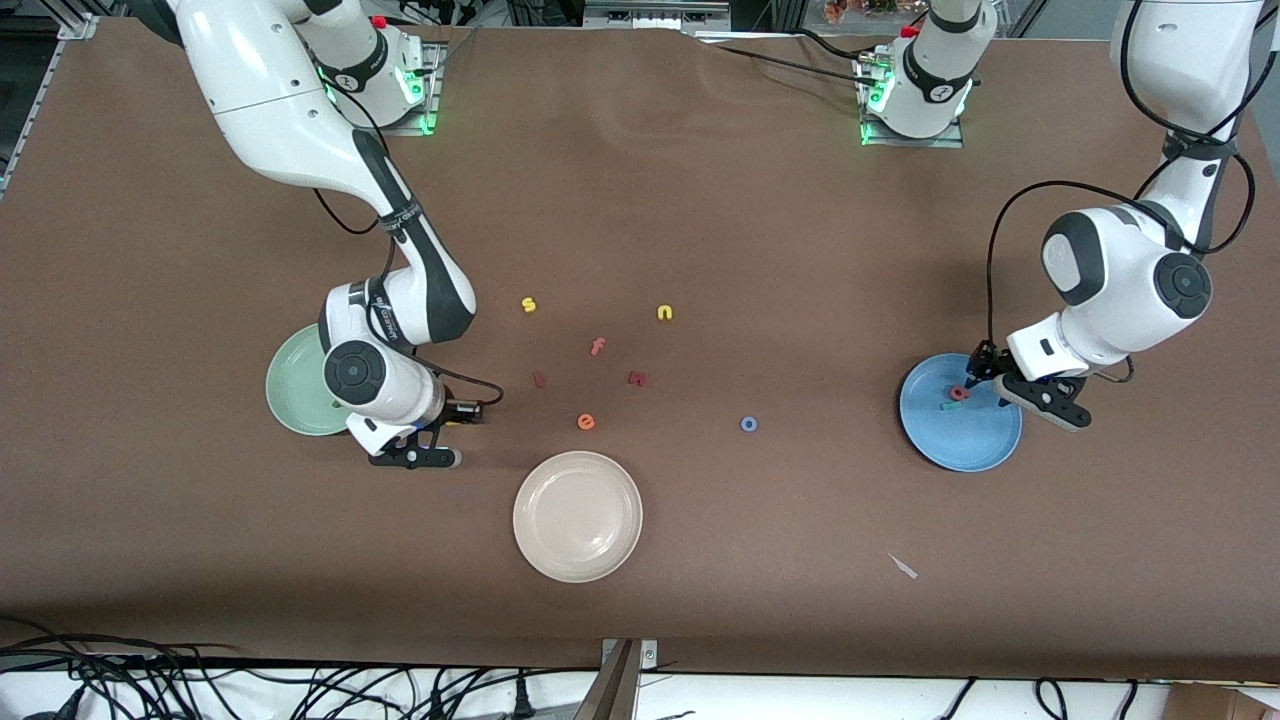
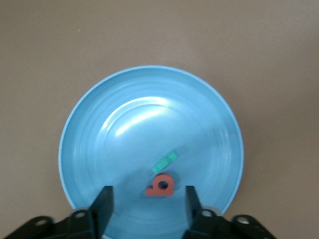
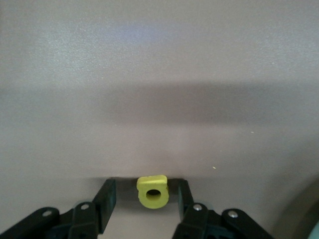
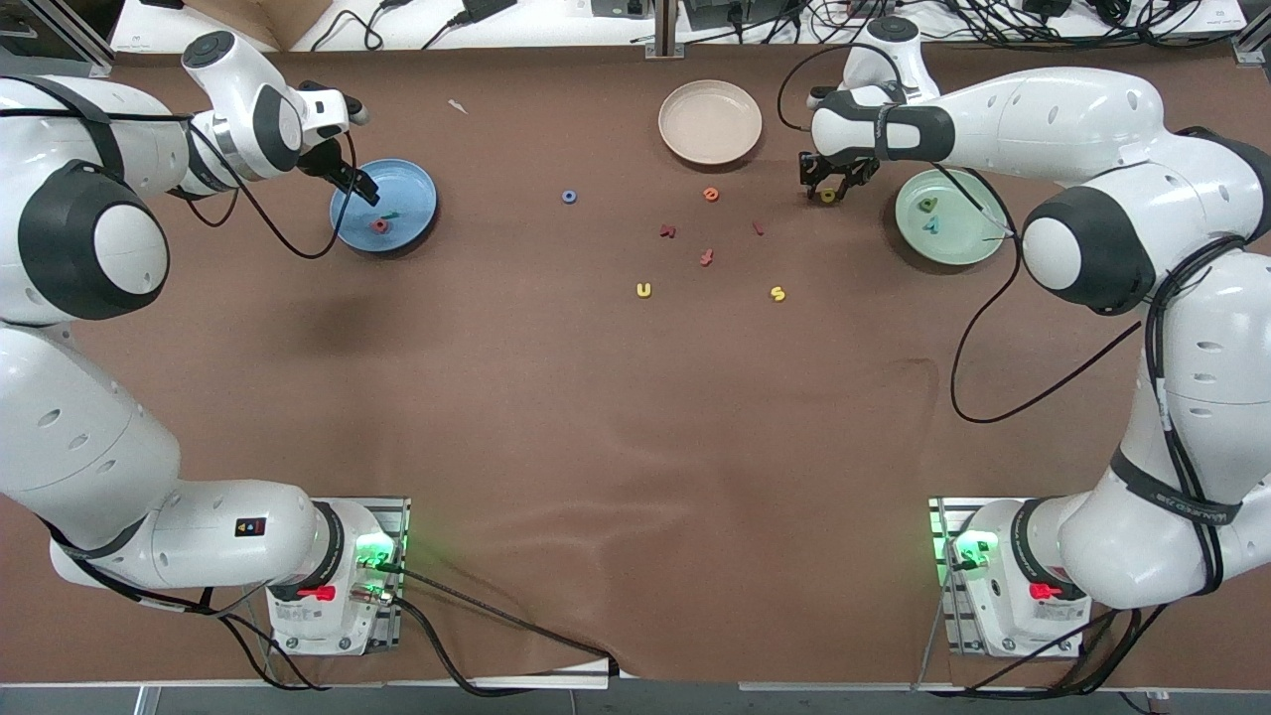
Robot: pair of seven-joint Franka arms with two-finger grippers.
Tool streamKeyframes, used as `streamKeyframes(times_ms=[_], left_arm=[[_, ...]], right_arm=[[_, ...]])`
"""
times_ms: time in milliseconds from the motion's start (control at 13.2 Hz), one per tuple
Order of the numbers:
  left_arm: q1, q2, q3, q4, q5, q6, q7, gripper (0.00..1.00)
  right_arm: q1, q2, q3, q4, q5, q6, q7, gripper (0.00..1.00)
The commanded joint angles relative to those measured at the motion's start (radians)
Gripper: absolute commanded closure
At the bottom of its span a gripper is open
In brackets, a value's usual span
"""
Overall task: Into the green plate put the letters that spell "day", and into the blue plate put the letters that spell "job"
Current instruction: 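Place the pink 6 in the blue plate with the left gripper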
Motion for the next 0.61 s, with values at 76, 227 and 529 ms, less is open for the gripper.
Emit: streamKeyframes(times_ms=[76,227,529], left_arm=[[-0.156,-0.027,0.001,0.015,-0.008,0.001,-0.085,0.06],[-0.279,-0.003,0.002,0.048,-0.02,0.001,-0.278,0.06],[-0.445,0.068,0.022,0.148,-0.016,0.001,-0.507,0.06]], right_arm=[[-0.01,0.021,0.003,0.042,0.013,-0.004,-0.015,0.44],[-0.01,0.021,0.003,0.045,0.015,-0.004,-0.015,0.47],[-0.011,0.021,0.003,0.044,0.015,0.003,-0.013,0.51]])
